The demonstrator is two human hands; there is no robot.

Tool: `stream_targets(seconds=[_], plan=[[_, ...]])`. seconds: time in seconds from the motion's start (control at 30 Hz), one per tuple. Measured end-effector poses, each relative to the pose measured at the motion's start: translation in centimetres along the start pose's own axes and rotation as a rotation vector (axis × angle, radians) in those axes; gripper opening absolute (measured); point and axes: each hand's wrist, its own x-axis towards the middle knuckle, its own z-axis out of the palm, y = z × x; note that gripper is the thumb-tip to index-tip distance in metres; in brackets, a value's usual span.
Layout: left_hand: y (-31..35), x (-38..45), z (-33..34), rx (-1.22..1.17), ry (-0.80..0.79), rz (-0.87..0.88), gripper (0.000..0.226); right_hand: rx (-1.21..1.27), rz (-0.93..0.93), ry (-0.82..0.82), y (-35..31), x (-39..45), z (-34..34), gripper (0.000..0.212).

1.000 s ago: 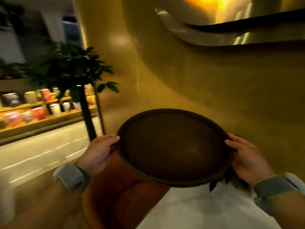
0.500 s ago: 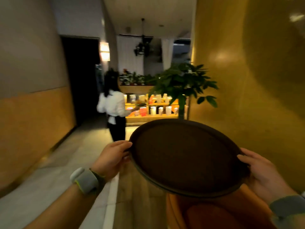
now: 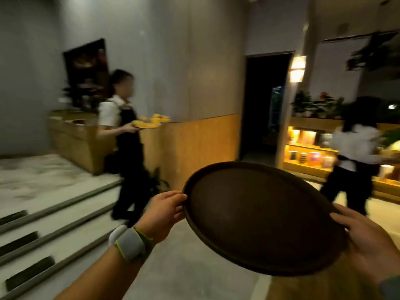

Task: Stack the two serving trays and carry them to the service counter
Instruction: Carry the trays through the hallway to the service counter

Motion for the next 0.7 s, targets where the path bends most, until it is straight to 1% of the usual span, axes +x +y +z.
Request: stream_targets(seconds=[0.03,0.07,0.1,0.13,0.2,0.27,0.3,0.4,0.47,0.57,0.6,0.67,0.7], plan=[[0.4,-0.3,-2.1,0.007,0.053,0.020,0.020,-0.008,0.024,-0.040,0.8,1.0,2.0,0.041],[0.7,-0.5,-2.9,0.008,0.058,0.004,0.020,-0.010,0.013,-0.063,1.2,1.6,2.8,0.041],[0.9,-0.8,-4.5,0.007,0.112,0.001,0.019,-0.029,0.024,-0.133,1.8,2.0,4.8,0.040],[1.2,-1.4,-6.5,-0.001,0.204,0.019,0.018,-0.055,0.065,-0.230,2.1,2.1,7.2,0.040],[2.0,-2.9,-9.4,-0.021,0.322,0.054,0.018,-0.113,0.110,-0.330,2.5,2.8,11.0,0.038],[2.1,-3.9,-11.3,-0.015,0.373,0.040,0.019,-0.081,0.103,-0.394,3.2,3.0,13.4,0.040],[2.2,-4.7,-12.4,-0.015,0.437,0.058,0.019,-0.100,0.114,-0.453,3.7,3.0,15.1,0.041],[2.4,-7.1,-15.0,-0.015,0.579,0.066,0.020,-0.137,0.140,-0.535,4.9,3.0,19.5,0.042],[2.3,-8.5,-17.6,-0.013,0.689,0.065,0.021,-0.159,0.158,-0.625,6.1,2.0,23.1,0.040],[2.1,-10.4,-21.6,-0.031,0.795,0.096,0.021,-0.191,0.196,-0.710,8.2,0.7,28.1,0.035],[2.1,-10.6,-22.2,-0.031,0.808,0.085,0.021,-0.192,0.203,-0.718,8.6,0.6,28.7,0.036],[2.3,-11.2,-25.2,-0.032,0.865,0.106,0.022,-0.227,0.234,-0.802,10.1,-0.4,32.2,0.038],[2.5,-11.2,-26.7,-0.032,0.879,0.118,0.022,-0.247,0.235,-0.815,10.7,-0.8,33.8,0.039]])
